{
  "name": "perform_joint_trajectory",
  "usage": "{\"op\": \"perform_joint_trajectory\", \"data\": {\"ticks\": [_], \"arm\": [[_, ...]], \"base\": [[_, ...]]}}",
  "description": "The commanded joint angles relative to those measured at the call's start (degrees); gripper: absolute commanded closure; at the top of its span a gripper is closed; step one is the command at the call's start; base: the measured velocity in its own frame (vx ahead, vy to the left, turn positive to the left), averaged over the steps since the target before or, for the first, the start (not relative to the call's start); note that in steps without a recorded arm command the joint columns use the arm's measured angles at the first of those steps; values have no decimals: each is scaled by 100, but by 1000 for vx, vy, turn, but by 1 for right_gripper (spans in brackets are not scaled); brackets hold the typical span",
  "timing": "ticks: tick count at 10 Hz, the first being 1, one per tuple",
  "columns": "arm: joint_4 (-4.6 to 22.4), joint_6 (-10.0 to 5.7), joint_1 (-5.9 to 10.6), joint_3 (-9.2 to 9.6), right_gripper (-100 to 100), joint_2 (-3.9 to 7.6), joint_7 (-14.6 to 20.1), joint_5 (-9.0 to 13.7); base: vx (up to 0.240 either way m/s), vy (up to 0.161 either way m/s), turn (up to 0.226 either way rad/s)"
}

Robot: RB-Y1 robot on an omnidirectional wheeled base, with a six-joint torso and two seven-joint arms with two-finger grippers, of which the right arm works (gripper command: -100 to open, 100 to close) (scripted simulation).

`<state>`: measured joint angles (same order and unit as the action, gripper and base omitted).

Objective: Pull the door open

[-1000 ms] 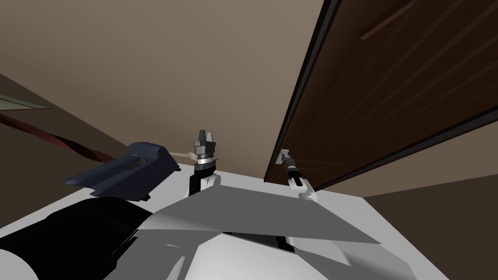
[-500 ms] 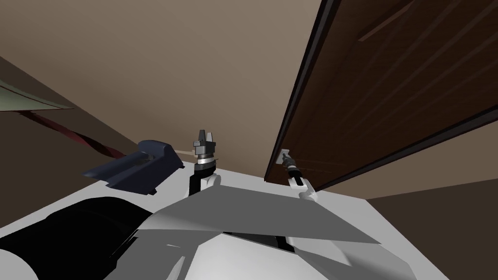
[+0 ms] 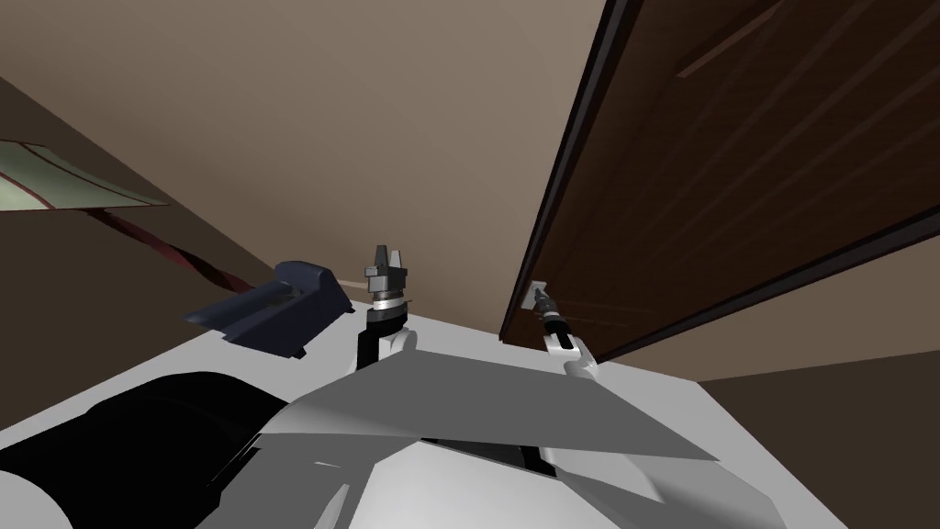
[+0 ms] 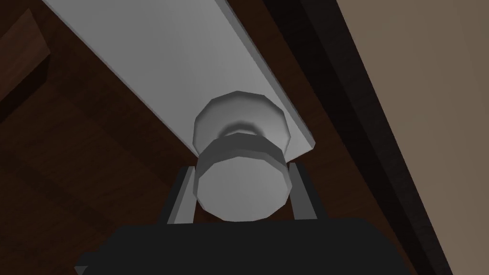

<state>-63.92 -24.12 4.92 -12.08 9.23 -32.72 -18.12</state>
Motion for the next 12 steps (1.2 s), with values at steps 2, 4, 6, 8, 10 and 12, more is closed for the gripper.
{"op": "perform_joint_trajectory", "data": {"ticks": [2,4,6,8,10,12], "arm": [[69,-25,32,87,100,-2,400,227],[114,-34,63,113,100,17,642,376],[159,-43,95,140,100,37,867,525],[206,-53,128,167,100,57,1094,679],[304,-74,199,228,100,99,1465,1009],[354,-85,235,258,100,120,1760,1173]], "base": [[-44,-19,40],[-40,-21,60],[-57,-32,75],[-48,-17,47],[-54,-35,89],[-59,-26,67]]}}
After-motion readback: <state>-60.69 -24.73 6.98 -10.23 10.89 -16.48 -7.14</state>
